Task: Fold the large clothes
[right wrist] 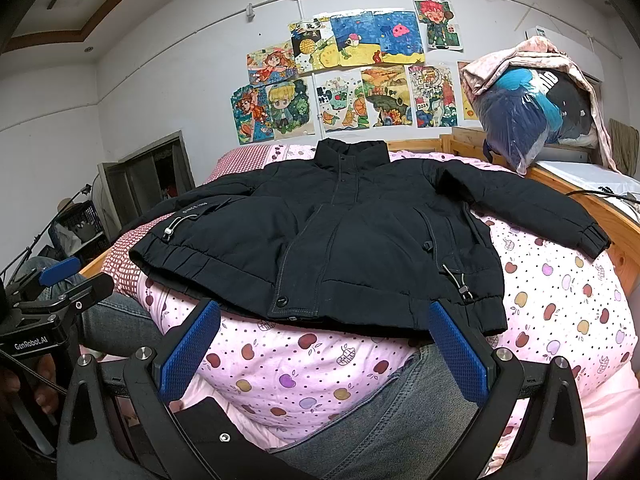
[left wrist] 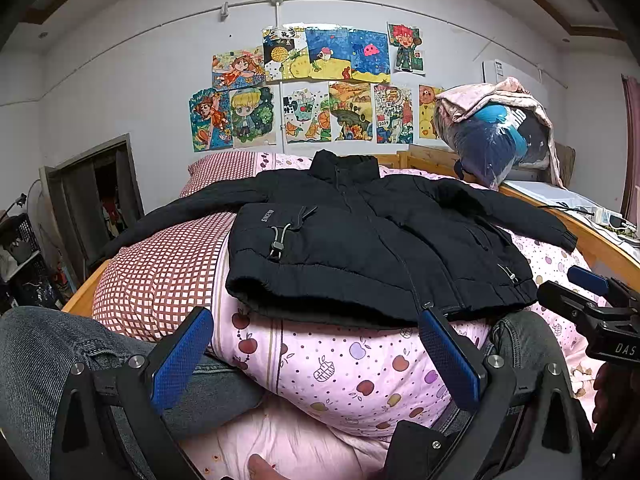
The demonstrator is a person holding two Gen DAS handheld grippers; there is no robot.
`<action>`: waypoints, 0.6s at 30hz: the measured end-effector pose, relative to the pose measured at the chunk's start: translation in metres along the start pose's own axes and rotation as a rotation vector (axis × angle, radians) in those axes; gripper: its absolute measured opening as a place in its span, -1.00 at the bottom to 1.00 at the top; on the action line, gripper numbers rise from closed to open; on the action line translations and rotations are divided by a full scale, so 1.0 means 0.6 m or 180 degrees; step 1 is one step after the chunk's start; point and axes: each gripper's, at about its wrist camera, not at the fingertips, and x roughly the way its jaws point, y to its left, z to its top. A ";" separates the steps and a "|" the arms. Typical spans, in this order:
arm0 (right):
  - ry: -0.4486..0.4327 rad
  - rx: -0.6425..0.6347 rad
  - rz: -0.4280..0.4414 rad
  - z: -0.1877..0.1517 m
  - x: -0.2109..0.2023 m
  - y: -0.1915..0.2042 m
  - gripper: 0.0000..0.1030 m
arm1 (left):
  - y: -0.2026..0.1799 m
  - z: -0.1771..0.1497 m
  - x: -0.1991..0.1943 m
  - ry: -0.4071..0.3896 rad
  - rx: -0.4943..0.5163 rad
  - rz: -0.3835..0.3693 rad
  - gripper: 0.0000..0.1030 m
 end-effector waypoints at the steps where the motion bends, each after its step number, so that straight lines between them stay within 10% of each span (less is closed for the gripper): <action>1: 0.0000 0.0000 0.0000 0.000 0.000 0.000 0.98 | 0.000 0.000 -0.001 0.0000 -0.0001 -0.0002 1.00; 18: 0.0140 0.0011 -0.0065 -0.004 0.033 -0.010 0.98 | 0.008 0.020 0.051 0.0392 0.0084 -0.0086 1.00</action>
